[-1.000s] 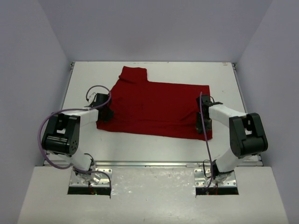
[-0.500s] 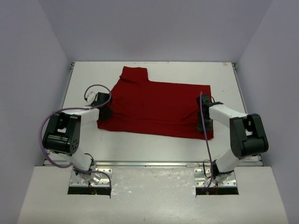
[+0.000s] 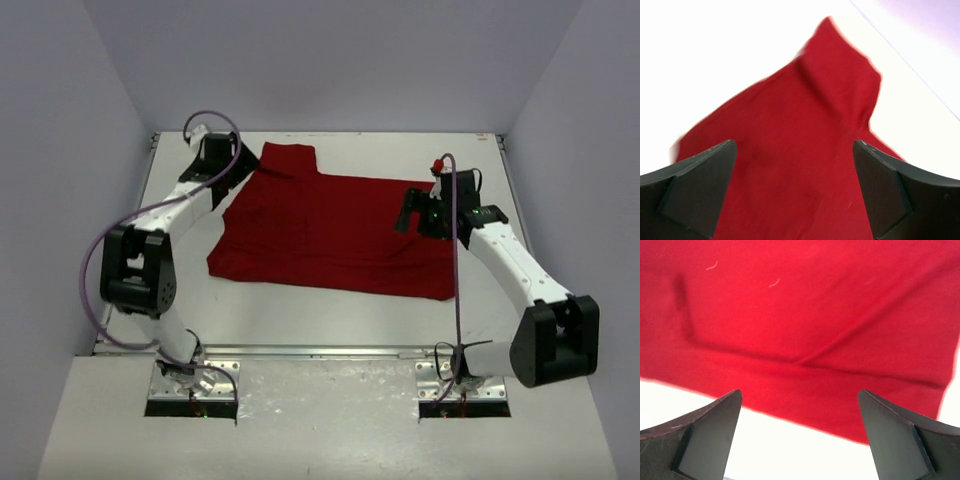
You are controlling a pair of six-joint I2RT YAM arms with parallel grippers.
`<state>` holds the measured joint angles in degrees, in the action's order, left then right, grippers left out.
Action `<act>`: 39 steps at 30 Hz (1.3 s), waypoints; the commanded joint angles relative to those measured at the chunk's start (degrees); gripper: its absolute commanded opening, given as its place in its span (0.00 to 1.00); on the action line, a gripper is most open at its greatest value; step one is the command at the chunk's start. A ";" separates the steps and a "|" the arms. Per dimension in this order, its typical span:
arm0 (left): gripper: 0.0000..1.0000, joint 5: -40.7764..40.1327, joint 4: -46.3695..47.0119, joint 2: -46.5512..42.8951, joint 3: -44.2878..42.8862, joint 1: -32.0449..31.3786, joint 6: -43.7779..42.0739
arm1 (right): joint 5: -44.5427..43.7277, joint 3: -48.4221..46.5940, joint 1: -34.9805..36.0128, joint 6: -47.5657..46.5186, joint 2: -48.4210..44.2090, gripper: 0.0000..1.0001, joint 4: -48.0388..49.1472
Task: Fold and stack the t-shirts
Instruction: Fold the tshirt
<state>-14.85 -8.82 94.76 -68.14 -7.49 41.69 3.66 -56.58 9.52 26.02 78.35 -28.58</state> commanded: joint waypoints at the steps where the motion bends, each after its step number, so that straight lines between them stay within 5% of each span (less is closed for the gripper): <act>1: 1.00 7.71 5.47 15.64 -12.59 0.89 -7.30 | 15.82 8.21 -0.03 3.59 -6.26 0.99 7.03; 6: 0.96 16.41 3.28 43.34 -47.79 2.91 -16.01 | 29.90 17.81 0.50 5.35 -14.62 0.99 13.71; 14: 0.91 23.37 10.39 61.23 -68.25 5.29 -19.36 | 35.18 21.68 3.66 4.21 -20.95 0.99 13.90; 17: 0.83 24.51 10.66 65.81 -71.68 5.29 -20.07 | 36.15 21.51 4.89 4.30 -22.88 0.99 13.81; 21: 0.61 27.14 10.49 68.36 -73.62 5.73 -20.25 | 34.67 20.98 5.42 3.52 -26.13 0.99 11.62; 24: 0.77 27.86 9.62 66.26 -71.88 4.94 -23.31 | 32.64 19.84 5.33 2.02 -27.02 0.99 9.51; 27: 0.74 29.08 8.91 65.29 -70.64 5.02 -23.94 | 32.90 18.78 5.33 1.84 -27.10 0.99 8.71; 32: 0.44 30.06 5.31 66.87 -71.69 5.03 -22.53 | 32.64 19.05 5.33 1.93 -28.25 0.99 8.54; 35: 0.41 29.53 5.74 65.91 -70.56 4.94 -22.10 | 31.59 18.96 5.42 1.40 -29.21 0.99 7.84; 39: 0.19 29.27 5.83 65.91 -70.38 4.85 -21.74 | 29.13 19.22 5.33 1.14 -28.96 0.99 8.36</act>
<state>13.61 -0.78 161.88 -139.37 -2.20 20.01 34.65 -35.29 14.76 28.03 49.67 -21.19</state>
